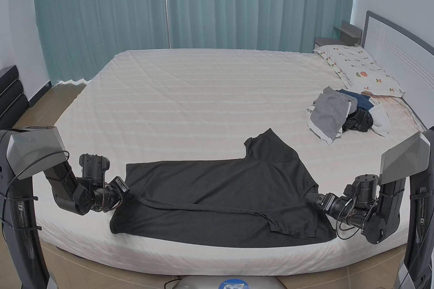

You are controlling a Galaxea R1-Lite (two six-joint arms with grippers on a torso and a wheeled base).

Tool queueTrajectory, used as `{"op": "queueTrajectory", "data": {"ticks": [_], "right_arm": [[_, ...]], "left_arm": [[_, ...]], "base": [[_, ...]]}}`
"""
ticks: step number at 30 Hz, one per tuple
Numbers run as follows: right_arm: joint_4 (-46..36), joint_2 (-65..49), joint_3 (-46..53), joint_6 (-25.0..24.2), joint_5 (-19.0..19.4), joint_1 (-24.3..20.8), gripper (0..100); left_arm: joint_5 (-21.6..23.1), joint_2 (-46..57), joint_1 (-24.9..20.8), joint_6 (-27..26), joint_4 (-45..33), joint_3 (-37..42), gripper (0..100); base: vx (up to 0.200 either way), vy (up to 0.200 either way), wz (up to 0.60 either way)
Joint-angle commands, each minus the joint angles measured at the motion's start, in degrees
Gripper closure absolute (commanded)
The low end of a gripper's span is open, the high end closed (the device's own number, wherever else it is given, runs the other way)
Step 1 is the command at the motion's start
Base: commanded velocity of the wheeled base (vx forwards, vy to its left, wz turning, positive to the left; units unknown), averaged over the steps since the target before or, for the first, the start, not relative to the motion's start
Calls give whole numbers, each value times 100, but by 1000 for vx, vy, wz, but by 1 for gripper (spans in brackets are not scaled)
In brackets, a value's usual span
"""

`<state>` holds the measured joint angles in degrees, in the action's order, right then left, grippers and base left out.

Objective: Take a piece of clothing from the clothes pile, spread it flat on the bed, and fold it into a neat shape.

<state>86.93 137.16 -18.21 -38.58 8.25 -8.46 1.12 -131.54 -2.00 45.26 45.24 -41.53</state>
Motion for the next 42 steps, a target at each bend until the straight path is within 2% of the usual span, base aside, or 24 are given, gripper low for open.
{"op": "queueTrajectory", "data": {"ticks": [1,22,42], "right_arm": [[8,-57,46,0,-8,37,0],[219,215,-262,184,54,29,0],[245,400,-508,202,18,-200,0]], "left_arm": [[-7,-21,24,-88,-6,40,100],[-24,278,138,-88,-6,339,100],[-7,269,138,-79,-6,321,100]], "base": [[0,0,0],[0,0,0],[0,0,0]]}}
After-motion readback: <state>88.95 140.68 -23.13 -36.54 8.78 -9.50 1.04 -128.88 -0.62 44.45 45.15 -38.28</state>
